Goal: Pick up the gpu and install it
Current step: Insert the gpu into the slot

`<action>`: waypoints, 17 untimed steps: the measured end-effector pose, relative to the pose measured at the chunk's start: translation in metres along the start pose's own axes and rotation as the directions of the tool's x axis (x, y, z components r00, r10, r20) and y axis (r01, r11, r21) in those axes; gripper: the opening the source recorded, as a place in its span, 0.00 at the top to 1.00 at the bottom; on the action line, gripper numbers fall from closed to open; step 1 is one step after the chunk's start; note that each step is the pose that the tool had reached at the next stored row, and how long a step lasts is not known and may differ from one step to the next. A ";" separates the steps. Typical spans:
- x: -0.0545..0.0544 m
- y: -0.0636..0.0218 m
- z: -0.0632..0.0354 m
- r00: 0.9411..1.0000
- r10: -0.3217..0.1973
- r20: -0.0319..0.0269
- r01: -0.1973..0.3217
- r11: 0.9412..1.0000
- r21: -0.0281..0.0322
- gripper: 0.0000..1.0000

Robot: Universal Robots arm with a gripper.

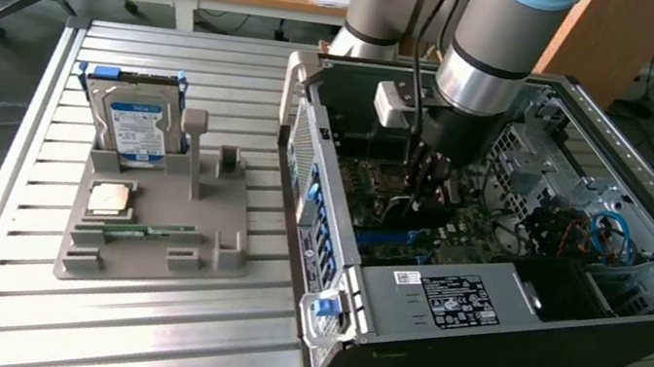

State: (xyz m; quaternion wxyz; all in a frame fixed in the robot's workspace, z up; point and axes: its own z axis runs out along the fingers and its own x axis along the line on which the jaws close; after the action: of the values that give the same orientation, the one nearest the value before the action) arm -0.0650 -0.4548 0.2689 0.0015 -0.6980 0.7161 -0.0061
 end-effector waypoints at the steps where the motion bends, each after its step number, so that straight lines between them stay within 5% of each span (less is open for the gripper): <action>1: 0.000 0.0000 0.0000 1.000 0.000 0.000 0.000 1.000 0.000 0.74; 17: 0.000 0.0049 0.0004 1.000 0.000 0.000 0.000 1.000 0.000 0.74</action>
State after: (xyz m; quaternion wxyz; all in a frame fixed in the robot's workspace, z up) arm -0.0699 -0.4548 0.2684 0.0015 -0.6980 0.7161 -0.0062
